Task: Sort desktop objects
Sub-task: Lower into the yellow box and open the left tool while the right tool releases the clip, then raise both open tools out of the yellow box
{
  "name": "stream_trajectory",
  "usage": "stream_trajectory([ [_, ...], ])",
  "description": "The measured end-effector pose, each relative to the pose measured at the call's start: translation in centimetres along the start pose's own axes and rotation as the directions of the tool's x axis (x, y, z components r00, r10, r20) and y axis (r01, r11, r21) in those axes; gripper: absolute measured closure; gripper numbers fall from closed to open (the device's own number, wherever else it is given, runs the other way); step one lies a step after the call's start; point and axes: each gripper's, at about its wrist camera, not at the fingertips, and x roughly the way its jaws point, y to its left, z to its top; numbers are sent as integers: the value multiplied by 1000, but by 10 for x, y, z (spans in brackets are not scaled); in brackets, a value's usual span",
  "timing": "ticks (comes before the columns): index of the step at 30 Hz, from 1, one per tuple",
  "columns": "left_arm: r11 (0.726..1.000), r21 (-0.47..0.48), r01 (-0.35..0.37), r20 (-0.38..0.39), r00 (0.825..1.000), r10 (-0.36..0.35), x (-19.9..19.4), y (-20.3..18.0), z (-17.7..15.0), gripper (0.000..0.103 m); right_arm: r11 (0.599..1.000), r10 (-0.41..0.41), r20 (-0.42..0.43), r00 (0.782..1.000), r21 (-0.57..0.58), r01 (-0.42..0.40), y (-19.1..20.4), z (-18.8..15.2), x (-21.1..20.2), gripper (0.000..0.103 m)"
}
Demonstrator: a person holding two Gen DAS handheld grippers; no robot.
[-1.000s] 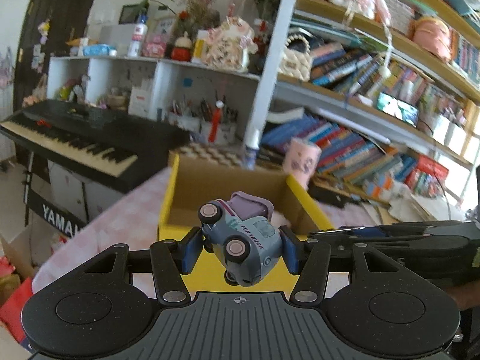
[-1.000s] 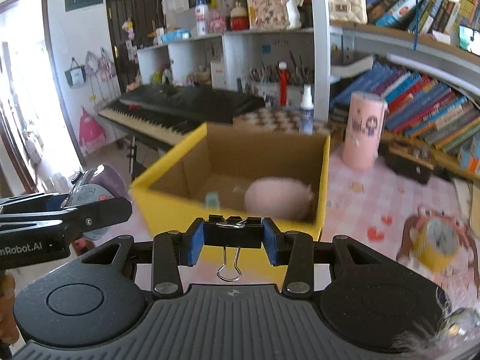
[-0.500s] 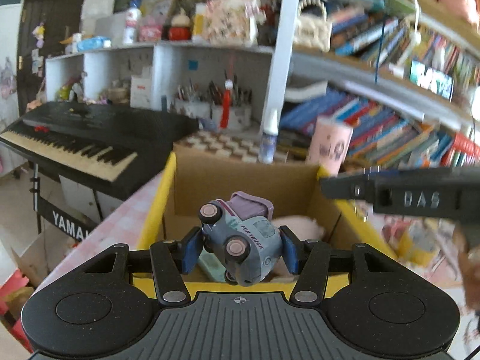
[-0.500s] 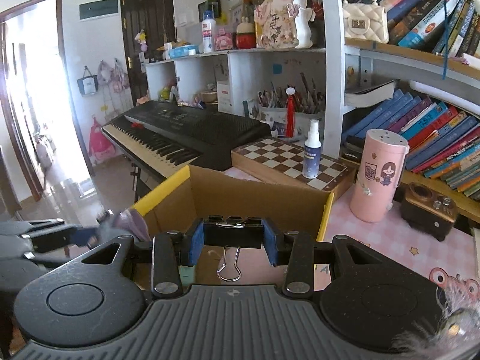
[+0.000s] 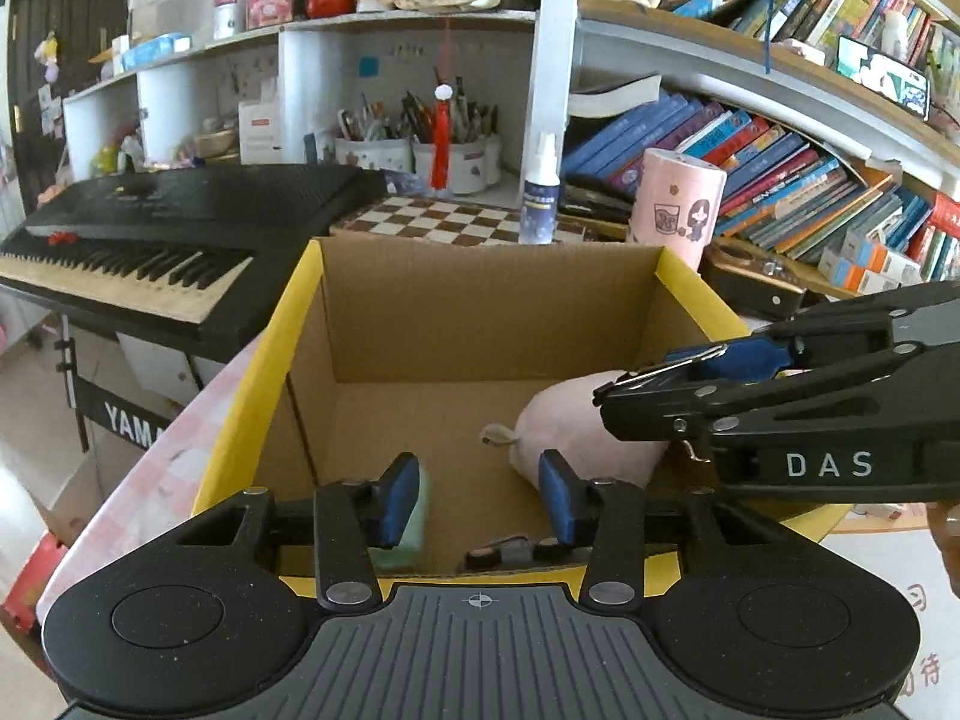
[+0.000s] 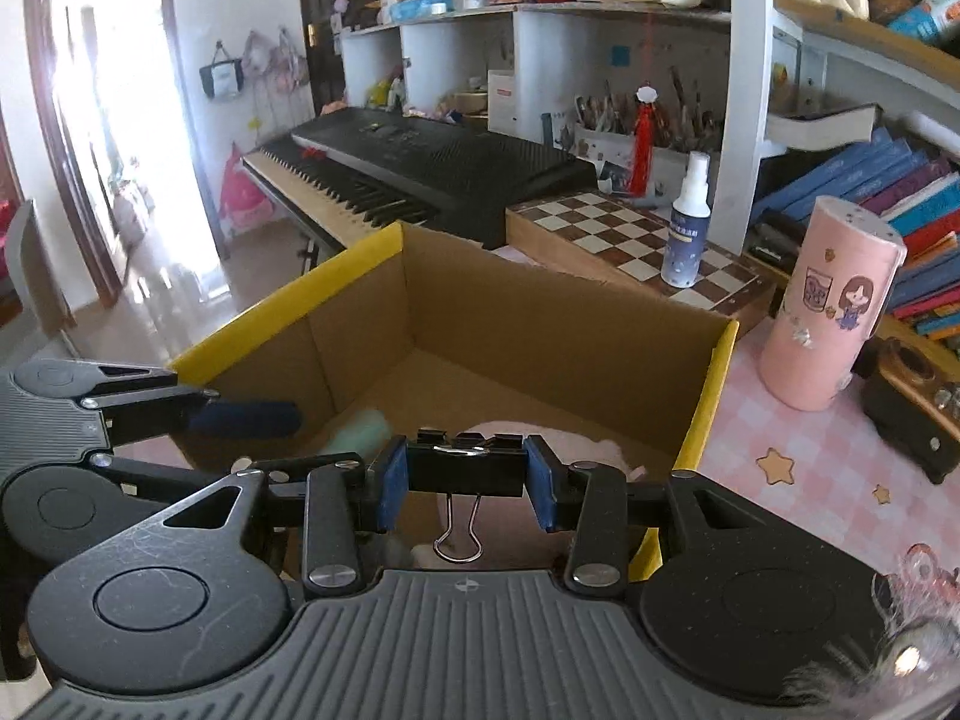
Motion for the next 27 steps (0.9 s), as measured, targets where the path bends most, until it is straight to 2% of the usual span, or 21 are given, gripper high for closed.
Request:
stream_trajectory([
  [8, 1000, 0, -4, 20, 1000, 4, -5, -1, -2, 57, 1000, 1, -70, 998, -9, -1, -7, 1, 18, 65],
  [10, 1000, -7, 0, 34, 999, 0, -9, -1, -3, 54, 998, -19, -88, 996, -66, 13, -2, -1, 21, 65],
  [15, 1000, -13, -3, 50, 999, 4, -15, -2, -4, 48, 993, -33, -103, 994, -114, 21, 3, -2, 25, 64],
  [18, 999, -35, -3, 64, 998, 5, -20, 0, -4, 43, 996, -33, -91, 995, -90, 25, 1, -3, 22, 58],
  [20, 999, -51, -5, 76, 997, 9, -24, 1, -5, 35, 998, -30, -71, 997, -64, 25, -1, -3, 17, 56],
  [27, 995, -98, -21, 104, 994, 32, -42, 6, -9, 27, 998, -58, 11, 998, 29, 58, -5, -4, -11, 52],
])
